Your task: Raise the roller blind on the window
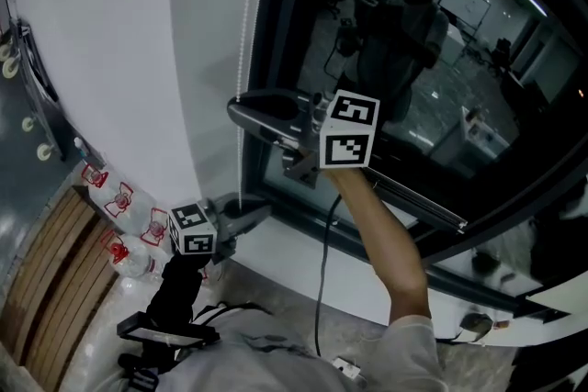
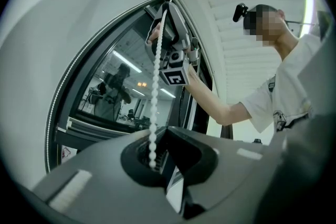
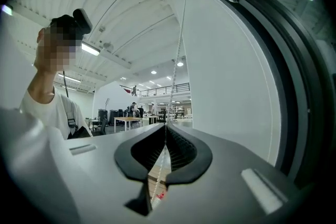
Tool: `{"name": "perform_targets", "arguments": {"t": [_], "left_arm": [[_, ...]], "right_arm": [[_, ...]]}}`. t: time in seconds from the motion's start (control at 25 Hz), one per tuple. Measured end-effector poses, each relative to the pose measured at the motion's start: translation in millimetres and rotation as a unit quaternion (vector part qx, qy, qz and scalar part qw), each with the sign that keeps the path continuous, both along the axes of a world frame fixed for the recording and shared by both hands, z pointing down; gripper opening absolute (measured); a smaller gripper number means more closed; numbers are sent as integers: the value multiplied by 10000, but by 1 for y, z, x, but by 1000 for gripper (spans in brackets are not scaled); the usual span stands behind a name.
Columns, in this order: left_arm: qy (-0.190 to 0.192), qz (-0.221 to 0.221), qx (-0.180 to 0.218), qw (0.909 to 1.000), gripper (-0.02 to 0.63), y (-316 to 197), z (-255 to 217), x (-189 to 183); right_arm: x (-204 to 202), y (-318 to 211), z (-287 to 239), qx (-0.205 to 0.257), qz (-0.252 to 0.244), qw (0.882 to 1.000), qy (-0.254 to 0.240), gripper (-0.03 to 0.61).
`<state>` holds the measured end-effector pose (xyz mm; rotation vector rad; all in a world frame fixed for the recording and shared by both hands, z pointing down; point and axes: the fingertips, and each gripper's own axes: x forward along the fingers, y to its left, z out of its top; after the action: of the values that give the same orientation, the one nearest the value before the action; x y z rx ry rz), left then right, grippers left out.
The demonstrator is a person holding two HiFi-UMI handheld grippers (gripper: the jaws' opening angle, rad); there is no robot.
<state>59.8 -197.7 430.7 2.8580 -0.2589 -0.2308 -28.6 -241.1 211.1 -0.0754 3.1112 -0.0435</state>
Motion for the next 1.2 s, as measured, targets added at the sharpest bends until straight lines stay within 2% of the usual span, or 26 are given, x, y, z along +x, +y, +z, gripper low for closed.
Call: {"name": "perform_targets", "arguments": {"t": [0.36, 0.48, 0.8, 1.0, 1.16, 1.2], "left_arm": [[18, -30, -83, 10000, -2, 0, 1, 1], [18, -62, -91, 9999, -2, 0, 1, 0], [17, -148, -114, 9998, -2, -4, 0, -4], [15, -215, -38, 9998, -2, -9, -2, -9], [-25, -224, -20, 9997, -2, -10, -2, -10], [-85, -271, -18, 9996, -2, -11, 2, -11]], "right_arm": [[-1, 3, 89, -567, 63, 9971, 511, 11], [2, 2, 111, -789, 94, 9953, 545, 11], [4, 12, 132, -1079, -66, 9928, 511, 8], [6, 16, 129, -1026, -152, 9934, 492, 8], [10, 9, 134, -988, 24, 9946, 318, 15], [10, 7, 139, -1009, 91, 9945, 278, 43]]}}
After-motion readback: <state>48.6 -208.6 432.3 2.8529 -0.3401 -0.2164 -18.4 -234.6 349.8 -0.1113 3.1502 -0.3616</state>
